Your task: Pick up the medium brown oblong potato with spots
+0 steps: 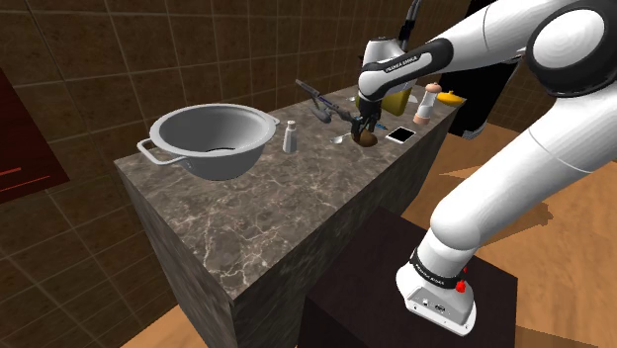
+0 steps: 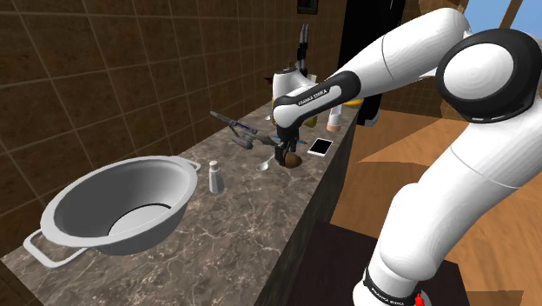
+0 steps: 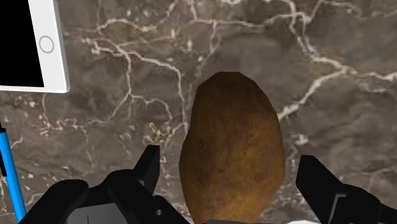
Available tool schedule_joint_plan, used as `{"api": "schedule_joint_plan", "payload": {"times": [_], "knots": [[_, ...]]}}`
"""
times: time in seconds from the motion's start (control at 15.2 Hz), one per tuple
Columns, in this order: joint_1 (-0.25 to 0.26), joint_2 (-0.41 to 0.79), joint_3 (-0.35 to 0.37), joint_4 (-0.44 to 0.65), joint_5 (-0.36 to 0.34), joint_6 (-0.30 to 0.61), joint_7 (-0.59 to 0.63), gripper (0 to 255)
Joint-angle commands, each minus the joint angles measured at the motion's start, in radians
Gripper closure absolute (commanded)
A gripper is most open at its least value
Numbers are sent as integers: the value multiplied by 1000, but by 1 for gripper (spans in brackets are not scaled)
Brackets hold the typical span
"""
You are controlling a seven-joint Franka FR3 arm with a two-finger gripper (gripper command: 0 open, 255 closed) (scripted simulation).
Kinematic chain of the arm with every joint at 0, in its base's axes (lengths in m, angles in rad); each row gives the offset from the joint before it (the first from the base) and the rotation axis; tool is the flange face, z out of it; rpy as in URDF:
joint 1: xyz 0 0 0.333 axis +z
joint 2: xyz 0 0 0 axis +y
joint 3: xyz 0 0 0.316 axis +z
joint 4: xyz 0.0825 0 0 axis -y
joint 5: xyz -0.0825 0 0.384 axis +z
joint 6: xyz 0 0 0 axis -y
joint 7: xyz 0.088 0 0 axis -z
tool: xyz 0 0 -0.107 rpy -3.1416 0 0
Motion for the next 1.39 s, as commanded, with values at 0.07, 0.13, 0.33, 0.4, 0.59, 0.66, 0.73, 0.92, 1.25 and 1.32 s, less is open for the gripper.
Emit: {"api": "schedule_joint_plan", "payload": {"times": [0.07,0.13,0.33,0.4,0.59,0.66,0.73,0.92,1.25,1.32], "knots": [[1,2,0,0,1,0,0,255],[1,2,0,0,1,0,1,255],[1,2,1,0,1,0,1,255],[1,3,1,0,1,1,1,255],[0,2,0,-1,1,1,0,255],[1,-4,1,7,1,-13,-1,255],[1,-10,3,16,2,-28,-3,255],[2,-26,7,43,5,-70,-7,255],[4,-48,14,91,10,-141,-15,255],[5,-52,16,102,11,-155,-16,255]]}}
